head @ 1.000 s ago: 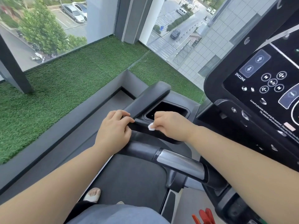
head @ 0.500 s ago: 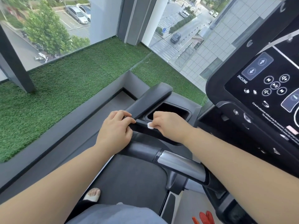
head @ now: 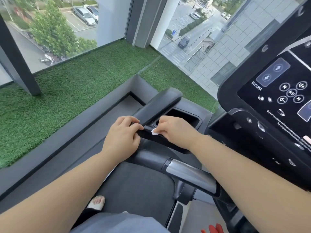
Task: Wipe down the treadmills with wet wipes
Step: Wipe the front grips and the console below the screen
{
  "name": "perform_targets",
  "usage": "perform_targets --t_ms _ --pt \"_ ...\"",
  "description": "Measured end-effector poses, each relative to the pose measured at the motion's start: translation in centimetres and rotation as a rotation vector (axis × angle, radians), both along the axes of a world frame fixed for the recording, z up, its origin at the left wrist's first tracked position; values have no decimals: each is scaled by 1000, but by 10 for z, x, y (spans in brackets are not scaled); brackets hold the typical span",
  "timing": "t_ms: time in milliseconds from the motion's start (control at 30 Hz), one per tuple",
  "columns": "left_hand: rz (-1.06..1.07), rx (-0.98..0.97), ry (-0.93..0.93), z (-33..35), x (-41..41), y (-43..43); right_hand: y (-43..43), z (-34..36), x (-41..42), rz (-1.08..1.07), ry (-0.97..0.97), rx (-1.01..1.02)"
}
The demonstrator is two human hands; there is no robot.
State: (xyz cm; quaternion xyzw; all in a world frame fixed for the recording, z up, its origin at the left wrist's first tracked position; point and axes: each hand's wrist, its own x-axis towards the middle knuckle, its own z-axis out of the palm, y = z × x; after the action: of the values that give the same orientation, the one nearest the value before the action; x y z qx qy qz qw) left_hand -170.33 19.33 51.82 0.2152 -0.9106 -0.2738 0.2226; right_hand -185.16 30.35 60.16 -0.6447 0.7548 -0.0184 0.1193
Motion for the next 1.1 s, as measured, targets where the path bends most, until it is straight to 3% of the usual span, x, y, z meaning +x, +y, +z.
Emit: perform_targets --t_ms 100,233,333,433,567,733,867,933,1000,1100 --pt "1 5 -5 -1 0 -1 14 14 -7 55 0 89" --pt "-3 7 -12 1 0 0 30 51 -24 -7 22 455" --pt "1 9 -21 2 0 1 20 53 -26 -162 -102 236" --pt "1 10 -24 3 0 1 -7 28 -16 -124 -60 73" --pt "5 6 -31 3 0 1 -26 -5 3 -39 -12 102" --pt "-4 27 -54 3 0 1 -9 1 -2 -104 36 135" --pt "-5 52 -64 5 1 1 19 25 -14 -171 41 302" --pt "19 97 -71 8 -1 2 31 41 -21 -254 -47 395" --pt "45 142 -86 14 -5 4 32 45 -24 -343 -129 368" --pt "47 175 -114 23 -13 7 7 26 -16 -393 -123 174"
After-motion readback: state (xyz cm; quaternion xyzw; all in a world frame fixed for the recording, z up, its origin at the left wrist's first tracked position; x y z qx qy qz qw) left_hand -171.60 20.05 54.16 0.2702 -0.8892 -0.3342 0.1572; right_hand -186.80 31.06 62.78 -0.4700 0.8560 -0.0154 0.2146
